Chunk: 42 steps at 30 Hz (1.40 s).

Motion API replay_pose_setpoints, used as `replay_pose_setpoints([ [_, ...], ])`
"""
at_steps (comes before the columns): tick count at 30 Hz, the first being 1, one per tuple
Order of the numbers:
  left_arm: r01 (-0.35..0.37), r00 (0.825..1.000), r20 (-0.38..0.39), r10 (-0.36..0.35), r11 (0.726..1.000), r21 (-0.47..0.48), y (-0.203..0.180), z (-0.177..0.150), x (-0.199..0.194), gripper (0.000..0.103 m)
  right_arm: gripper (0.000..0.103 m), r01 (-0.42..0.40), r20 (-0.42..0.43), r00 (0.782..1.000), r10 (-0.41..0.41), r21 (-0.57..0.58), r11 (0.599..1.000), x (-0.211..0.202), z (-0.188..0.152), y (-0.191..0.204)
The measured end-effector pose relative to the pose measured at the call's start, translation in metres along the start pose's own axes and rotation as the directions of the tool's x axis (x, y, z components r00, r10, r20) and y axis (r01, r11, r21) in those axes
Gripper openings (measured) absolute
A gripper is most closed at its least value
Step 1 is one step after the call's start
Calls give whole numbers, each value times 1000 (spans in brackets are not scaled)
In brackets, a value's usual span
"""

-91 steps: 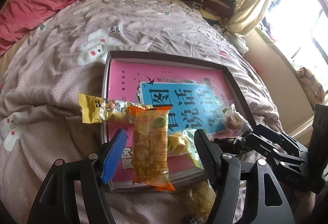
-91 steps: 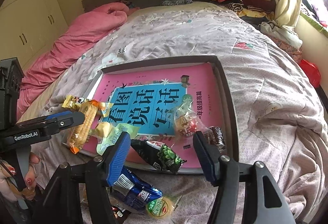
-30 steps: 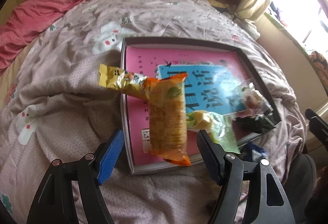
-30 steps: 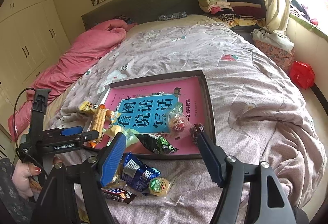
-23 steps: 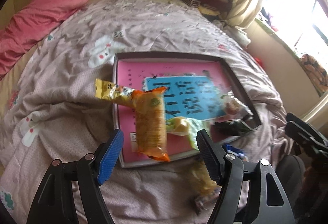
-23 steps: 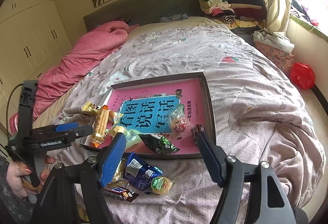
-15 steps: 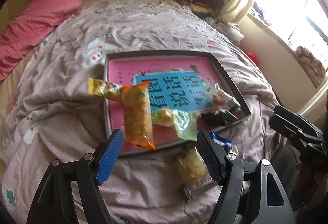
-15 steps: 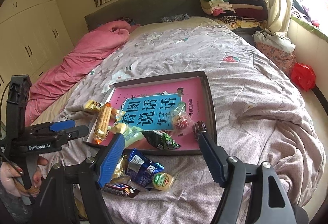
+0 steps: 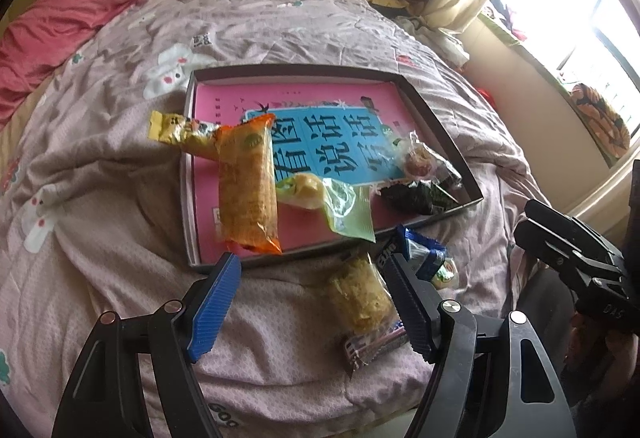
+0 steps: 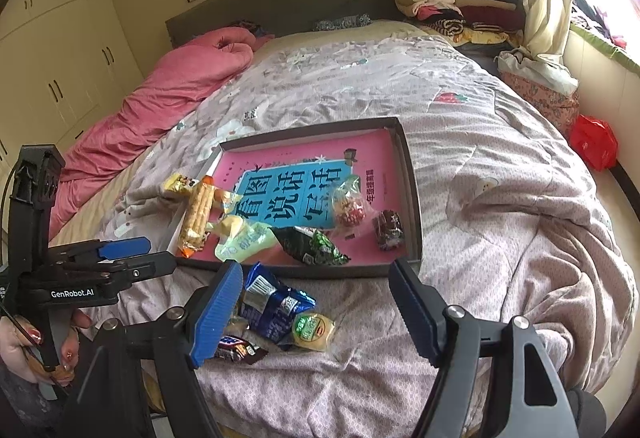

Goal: Organize snacks
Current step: 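Grasp the clear cookie bag with the left tool while the right tool grasps the round cake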

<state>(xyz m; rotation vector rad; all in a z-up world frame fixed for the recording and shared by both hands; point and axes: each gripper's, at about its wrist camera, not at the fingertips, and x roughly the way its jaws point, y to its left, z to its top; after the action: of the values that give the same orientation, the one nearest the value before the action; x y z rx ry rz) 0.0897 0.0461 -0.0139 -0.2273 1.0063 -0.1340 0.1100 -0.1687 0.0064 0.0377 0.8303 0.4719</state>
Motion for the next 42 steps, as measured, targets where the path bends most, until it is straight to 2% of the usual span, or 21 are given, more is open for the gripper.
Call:
replay_pose_setpoints([
  [10, 30, 998, -48, -30, 1000, 7, -8, -7, 13, 76, 75, -2, -87, 996, -1, -29, 1000, 17, -16, 3],
  [20, 37, 994, -103, -38, 999, -11, -11, -11, 31, 76, 75, -7, -209, 978, -8, -72, 997, 48, -37, 10],
  [27, 48, 989, -141, -47, 999, 3, -20, -13, 45, 76, 75, 5, -253, 967, -28, -90, 996, 67, -45, 8],
  [36, 41, 981, -188, -40, 999, 4, -22, -15, 67, 76, 67, 19, -245, 969, -42, -94, 995, 78, -48, -1],
  [42, 32, 981, -189, -35, 999, -21, -12, -16, 67, 76, 64, 26, -230, 972, -47, -93, 995, 76, -46, -4],
])
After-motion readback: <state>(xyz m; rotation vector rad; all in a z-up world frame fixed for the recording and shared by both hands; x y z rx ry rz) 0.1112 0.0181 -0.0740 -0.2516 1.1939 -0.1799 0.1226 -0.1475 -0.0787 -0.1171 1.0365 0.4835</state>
